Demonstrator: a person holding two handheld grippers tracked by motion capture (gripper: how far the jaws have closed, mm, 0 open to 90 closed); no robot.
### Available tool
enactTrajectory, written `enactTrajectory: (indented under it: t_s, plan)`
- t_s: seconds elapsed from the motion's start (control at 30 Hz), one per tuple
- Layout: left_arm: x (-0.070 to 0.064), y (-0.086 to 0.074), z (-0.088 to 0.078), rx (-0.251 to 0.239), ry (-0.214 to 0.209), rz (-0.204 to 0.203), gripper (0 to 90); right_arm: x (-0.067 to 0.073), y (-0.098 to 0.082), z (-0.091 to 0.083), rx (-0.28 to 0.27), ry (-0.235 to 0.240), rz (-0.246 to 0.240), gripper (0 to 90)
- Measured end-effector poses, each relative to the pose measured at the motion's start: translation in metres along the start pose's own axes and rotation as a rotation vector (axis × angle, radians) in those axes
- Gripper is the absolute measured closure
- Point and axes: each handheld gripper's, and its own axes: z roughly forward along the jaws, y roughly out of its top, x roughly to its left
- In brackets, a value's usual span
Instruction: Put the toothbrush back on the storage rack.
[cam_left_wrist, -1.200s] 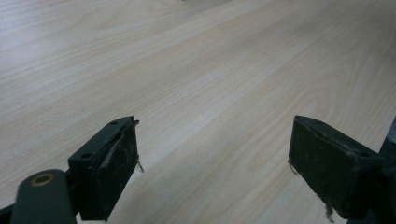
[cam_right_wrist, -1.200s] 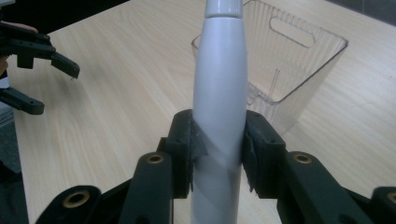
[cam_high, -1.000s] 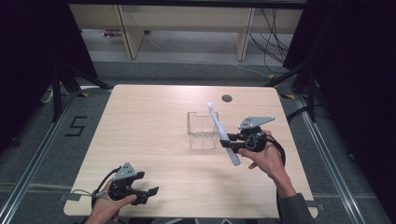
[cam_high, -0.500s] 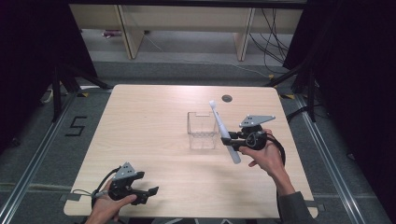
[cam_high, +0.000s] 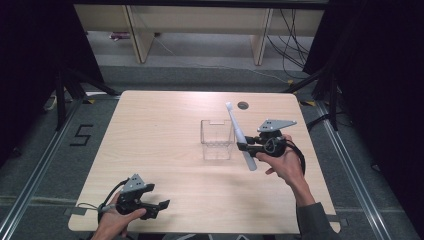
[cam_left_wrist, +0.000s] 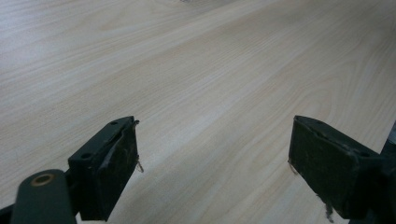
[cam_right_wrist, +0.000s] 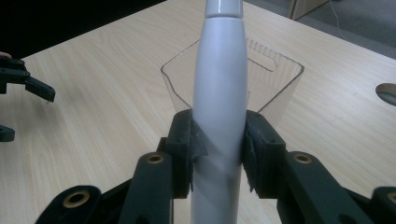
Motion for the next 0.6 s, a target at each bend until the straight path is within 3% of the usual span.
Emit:
enactTrajectory:
  t_s: [0.1,0.23,0.27,0.37,0.4,0.47,0.5,0.6]
  plan:
    - [0.0003,0.0000,0.0001,-0.001,-0.004,0.006,15.0,-0.0010,-0.0001,0.0011,-0.021,-0.010,0.006,66.4]
    - [0.0001,0.0000,-0.0001,0.000,-0.001,0.003,15.0,-0.0017,0.0012,-0.0002,-0.009,-0.002,0.010,66.5]
    - [-0.0003,0.0002,-0.0005,0.003,0.003,0.001,15.0,-0.0001,0.0014,-0.0005,-0.004,0.003,0.030,66.5]
    - [0.0000,-0.0001,0.0003,-0.004,-0.002,0.001,15.0,-0.0016,0.0031,-0.0004,-0.019,0.004,0.008,66.4]
    - [0.0002,0.0000,0.0003,-0.003,-0.003,0.004,15.0,-0.0005,0.0041,-0.0019,-0.011,-0.003,0.030,66.5]
    - [0.0000,0.0002,-0.0002,0.004,-0.001,0.005,15.0,-0.0001,0.0046,-0.0019,-0.010,-0.003,0.029,66.4]
    - [-0.0001,0.0002,-0.0001,0.003,-0.002,0.004,15.0,-0.0023,0.0053,-0.0010,-0.029,-0.016,-0.001,66.5]
    - [0.0000,0.0001,-0.0002,0.004,-0.001,0.005,15.0,-0.0026,0.0078,-0.0005,-0.026,0.004,0.016,66.4]
